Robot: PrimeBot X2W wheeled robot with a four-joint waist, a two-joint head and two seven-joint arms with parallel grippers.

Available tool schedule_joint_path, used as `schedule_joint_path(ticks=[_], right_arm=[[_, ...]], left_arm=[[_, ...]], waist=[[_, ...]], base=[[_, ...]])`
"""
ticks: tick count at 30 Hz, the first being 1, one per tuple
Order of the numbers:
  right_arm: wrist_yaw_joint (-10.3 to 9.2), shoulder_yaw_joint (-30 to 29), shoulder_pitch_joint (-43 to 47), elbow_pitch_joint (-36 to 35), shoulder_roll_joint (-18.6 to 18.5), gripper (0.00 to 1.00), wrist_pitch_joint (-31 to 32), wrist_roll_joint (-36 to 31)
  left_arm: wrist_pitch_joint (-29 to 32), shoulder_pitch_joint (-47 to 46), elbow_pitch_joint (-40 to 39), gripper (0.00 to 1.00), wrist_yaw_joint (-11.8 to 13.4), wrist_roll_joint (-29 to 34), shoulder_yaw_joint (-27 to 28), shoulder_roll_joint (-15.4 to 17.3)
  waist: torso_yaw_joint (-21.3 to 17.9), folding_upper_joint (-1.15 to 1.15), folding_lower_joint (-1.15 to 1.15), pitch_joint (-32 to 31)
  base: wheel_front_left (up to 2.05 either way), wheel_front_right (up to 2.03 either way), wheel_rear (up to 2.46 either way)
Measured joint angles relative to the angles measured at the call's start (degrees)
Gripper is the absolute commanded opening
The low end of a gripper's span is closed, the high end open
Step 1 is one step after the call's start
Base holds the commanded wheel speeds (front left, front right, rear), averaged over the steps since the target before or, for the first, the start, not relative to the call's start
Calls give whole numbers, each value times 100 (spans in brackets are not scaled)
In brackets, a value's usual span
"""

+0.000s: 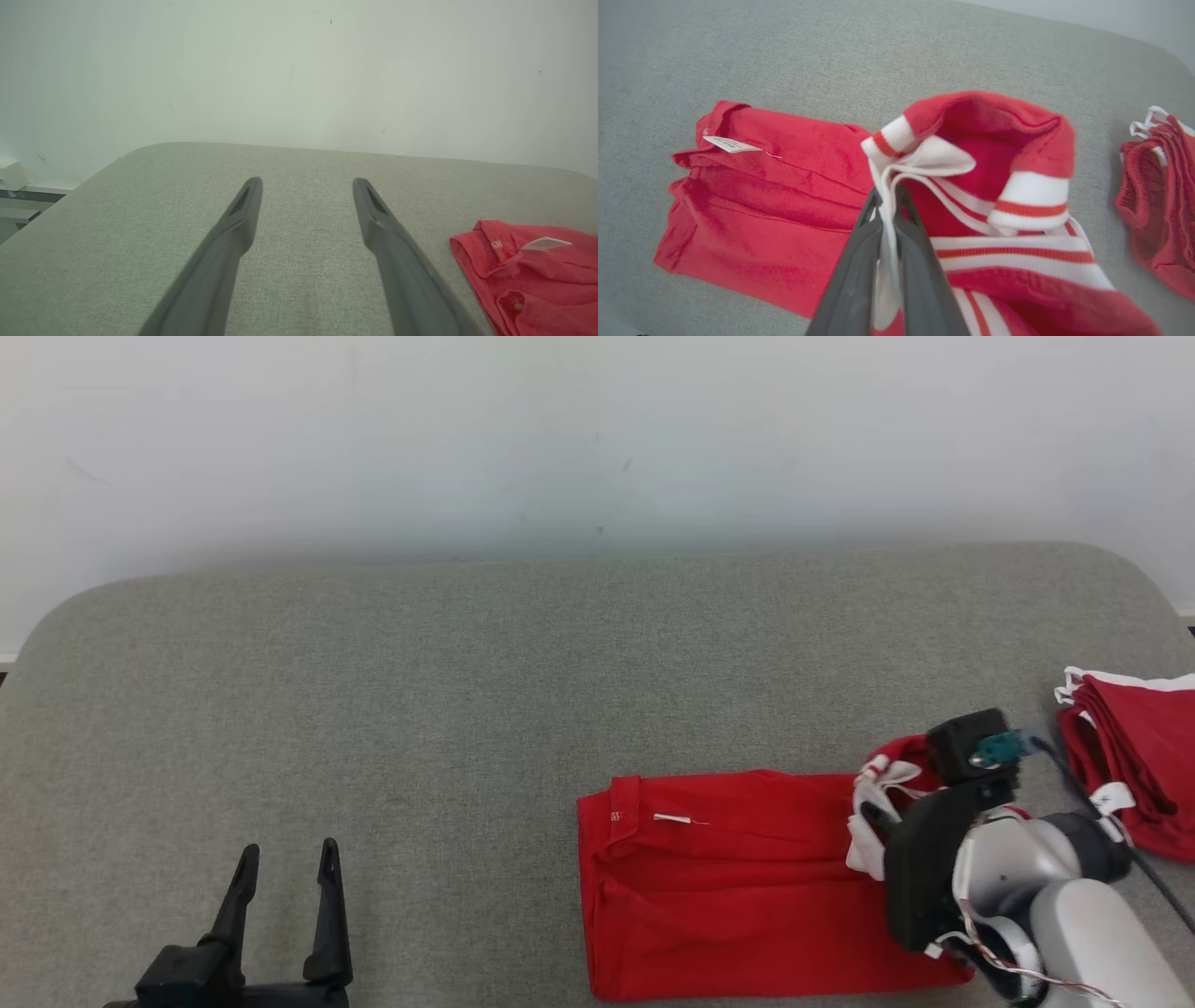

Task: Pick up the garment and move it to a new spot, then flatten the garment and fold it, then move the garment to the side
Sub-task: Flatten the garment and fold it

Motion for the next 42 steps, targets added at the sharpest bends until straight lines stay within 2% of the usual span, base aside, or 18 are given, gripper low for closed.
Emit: schedule_joint_path(ticks=[8,17,18,19,20,21,27,31,37,38,39,40,42], right_arm=[[-1,1173,-591,960,477,0,-183,279],[-1,1903,-1161,2042,846,0,-483,564],[-1,1971,-1205,2135,868,3,-514,570],[-1,1971,-1205,2135,868,12,-514,570],[-1,2035,-1246,2207,887,49,-560,595],[-1,2085,-1286,2263,906,100,-621,637],[-1,2230,-1581,2386,1034,100,-1202,1022],[0,1970,-1811,2192,1025,100,-1806,1110],[0,1263,-1681,1976,602,100,-2390,708],[-1,1140,-1568,1950,513,74,-2418,609],[0,1022,-1431,1925,420,27,-2419,493],[-1,892,-1283,1901,352,0,-2420,407],[-1,672,-968,1850,208,0,-2364,232]], left_arm=[[0,-16,47,100,8,-34,-115,-1],[0,-31,99,100,0,-41,-226,-1],[0,-30,102,100,0,-41,-236,-1],[0,-30,102,100,0,-41,-236,-1],[0,-30,107,100,0,-42,-240,-1],[0,-30,111,100,0,-42,-244,-1],[0,-26,120,100,1,-42,-199,-1],[0,-27,108,100,1,-41,-159,-1],[0,-45,59,100,0,-40,-148,-2],[0,-45,52,100,0,-40,-148,-1],[0,-43,46,100,1,-40,-144,-1],[0,-43,41,100,1,-40,-146,-2],[0,-41,29,100,3,-40,-144,-1]], waist=[[202,0,0,-15],[457,0,0,-4],[477,0,0,-6],[477,0,0,-6],[493,0,0,-9],[506,0,0,-12],[478,0,0,-38],[400,0,0,-48],[287,0,0,-82],[268,0,0,-90],[248,0,0,-97],[230,0,0,-103],[195,0,0,-112]], base=[[0,0,0],[0,0,0],[0,0,0],[0,0,0],[0,0,0],[0,0,0],[0,0,0],[0,0,0],[0,0,0],[0,0,0],[0,0,0],[0,0,0],[0,0,0]])
